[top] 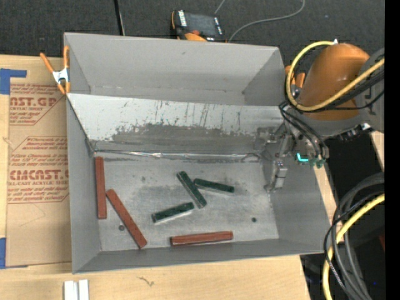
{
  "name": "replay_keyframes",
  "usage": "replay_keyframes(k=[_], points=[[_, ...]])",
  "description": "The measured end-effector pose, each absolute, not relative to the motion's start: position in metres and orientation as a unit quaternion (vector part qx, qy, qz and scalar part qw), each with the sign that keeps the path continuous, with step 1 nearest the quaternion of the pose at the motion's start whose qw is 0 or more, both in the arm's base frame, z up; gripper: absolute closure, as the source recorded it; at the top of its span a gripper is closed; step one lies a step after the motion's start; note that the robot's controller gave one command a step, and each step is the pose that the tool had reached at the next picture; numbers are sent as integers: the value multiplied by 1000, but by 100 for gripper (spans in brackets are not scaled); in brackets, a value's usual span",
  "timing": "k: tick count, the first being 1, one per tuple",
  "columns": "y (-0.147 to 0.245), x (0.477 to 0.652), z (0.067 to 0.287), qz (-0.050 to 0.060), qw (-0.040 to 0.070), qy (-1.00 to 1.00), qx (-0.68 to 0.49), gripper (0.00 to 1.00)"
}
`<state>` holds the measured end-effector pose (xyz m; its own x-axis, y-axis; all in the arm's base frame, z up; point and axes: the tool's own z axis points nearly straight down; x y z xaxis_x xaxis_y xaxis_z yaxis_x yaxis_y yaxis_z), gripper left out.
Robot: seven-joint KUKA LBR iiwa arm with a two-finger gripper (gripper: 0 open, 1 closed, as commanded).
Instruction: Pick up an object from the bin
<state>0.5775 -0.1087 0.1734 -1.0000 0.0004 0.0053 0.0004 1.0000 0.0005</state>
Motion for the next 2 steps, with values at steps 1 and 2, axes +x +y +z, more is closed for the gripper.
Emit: replay_keyframes(k=[1,2], points=[[-84,544,65,-1,4,-999,-38,0],[-7,567,70,-2,-2,-1000,-9,0]])
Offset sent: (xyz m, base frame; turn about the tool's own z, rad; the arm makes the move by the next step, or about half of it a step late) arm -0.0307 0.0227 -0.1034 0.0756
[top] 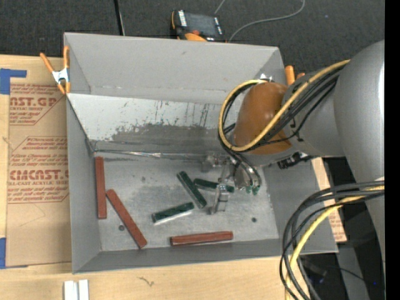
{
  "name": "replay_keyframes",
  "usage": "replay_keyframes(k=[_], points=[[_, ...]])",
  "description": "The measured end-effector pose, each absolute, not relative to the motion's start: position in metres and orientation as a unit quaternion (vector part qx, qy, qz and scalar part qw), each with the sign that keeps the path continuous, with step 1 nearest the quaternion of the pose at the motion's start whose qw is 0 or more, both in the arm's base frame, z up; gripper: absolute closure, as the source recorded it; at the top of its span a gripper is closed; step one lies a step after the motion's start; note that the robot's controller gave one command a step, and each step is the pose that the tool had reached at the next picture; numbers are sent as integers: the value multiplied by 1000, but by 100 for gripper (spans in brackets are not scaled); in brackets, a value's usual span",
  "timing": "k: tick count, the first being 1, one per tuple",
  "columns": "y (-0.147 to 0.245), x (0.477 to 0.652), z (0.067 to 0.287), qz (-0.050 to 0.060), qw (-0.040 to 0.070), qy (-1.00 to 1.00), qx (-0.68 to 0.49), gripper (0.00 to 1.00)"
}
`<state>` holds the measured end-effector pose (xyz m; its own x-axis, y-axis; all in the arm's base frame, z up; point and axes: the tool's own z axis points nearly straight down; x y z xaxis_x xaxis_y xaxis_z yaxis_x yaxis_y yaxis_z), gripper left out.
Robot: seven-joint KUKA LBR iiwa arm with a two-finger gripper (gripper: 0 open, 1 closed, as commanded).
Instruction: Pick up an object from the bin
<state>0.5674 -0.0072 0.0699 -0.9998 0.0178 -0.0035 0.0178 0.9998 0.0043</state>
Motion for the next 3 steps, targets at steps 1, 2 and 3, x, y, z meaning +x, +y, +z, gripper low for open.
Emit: replay_keyframes(k=[1,2,3], points=[[-29,536,69,0,-1,993,-115,0],[-28,537,70,0,0,993,-115,100],[-1,521,276,-1,6,994,-106,100]])
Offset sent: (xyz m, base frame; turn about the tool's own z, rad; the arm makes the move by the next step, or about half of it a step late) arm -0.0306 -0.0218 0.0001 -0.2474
